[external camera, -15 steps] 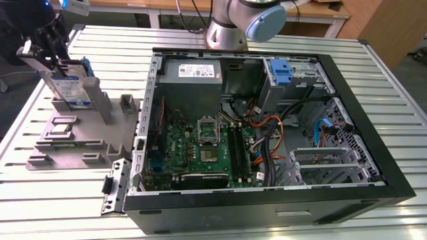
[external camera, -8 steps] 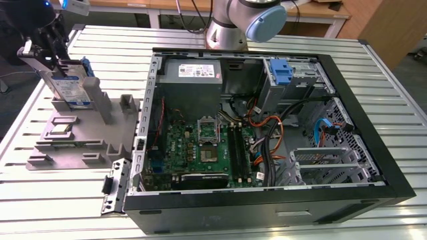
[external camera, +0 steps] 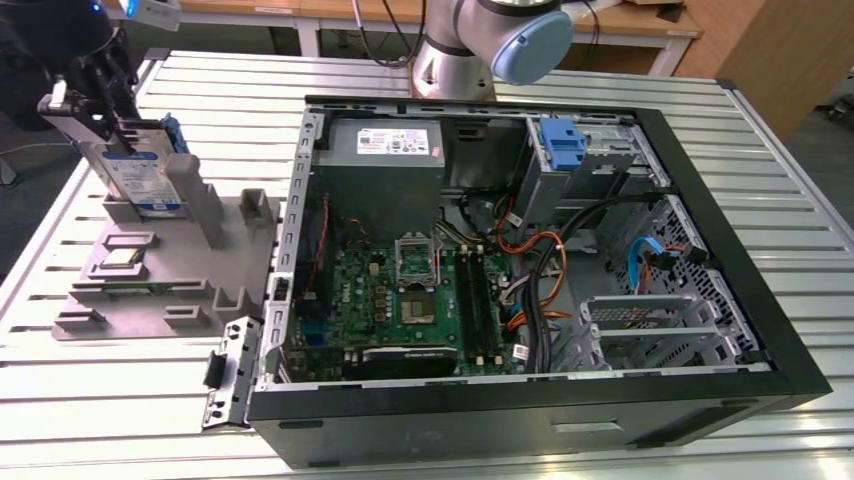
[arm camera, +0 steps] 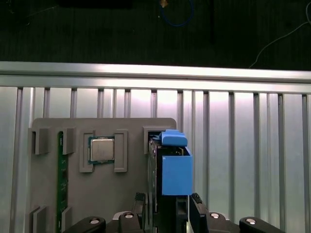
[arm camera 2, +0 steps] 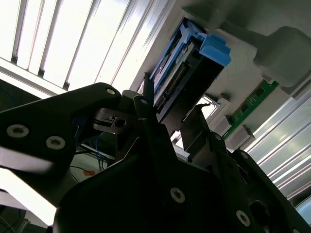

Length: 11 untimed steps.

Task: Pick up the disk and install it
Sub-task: 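Pick up the disk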

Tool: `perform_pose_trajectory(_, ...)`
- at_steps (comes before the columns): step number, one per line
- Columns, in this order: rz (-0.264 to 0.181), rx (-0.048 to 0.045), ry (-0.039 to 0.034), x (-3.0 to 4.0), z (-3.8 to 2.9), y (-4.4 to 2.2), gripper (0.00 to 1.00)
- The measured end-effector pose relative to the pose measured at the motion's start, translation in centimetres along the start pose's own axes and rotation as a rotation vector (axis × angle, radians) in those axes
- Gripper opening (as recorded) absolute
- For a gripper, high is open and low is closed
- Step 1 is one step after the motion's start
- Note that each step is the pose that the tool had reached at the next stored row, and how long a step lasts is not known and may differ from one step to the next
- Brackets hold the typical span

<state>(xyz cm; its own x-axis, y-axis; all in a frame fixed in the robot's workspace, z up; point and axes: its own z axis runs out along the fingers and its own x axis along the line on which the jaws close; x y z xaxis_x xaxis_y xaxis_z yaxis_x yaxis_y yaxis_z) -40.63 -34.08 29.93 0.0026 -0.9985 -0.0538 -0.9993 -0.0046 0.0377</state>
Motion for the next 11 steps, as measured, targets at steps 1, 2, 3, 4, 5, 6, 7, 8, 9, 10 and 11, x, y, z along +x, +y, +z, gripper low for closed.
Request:
perform_pose_trajectory(1,-0.001,0.0,0.0,0.0,0.0,-0.03,0.48)
perform_pose_trajectory(2,-0.001,0.0,0.0001,0.0,0.0,-0.04,0.48)
perform_pose_trajectory(3,-0.001,0.0,0.0,0.0,0.0,-0.04,0.48)
perform_pose_trajectory(4,-0.001,0.0,0.0,0.0,0.0,-0.05,0.48)
perform_pose_trajectory(5,-0.001,-0.0001,0.0001,0.0,-0.01,-0.05,0.48)
perform_pose_trajectory(6,-0.001,0.0,0.0,0.0,-0.01,-0.05,0.48)
perform_pose_trajectory(7,-0.001,0.0001,0.0,0.0,-0.02,-0.05,0.48)
perform_pose_trajectory(8,-0.001,0.0,0.0,0.0,-0.02,-0.05,0.48)
perform_pose_trajectory(9,-0.001,-0.0001,0.0001,0.0,-0.02,-0.05,0.48)
perform_pose_trajectory(10,-0.001,0.0,0.0,0.0,-0.02,-0.05,0.48)
perform_pose_trajectory(11,-0.001,0.0,0.0,0.0,-0.02,-0.05,0.48)
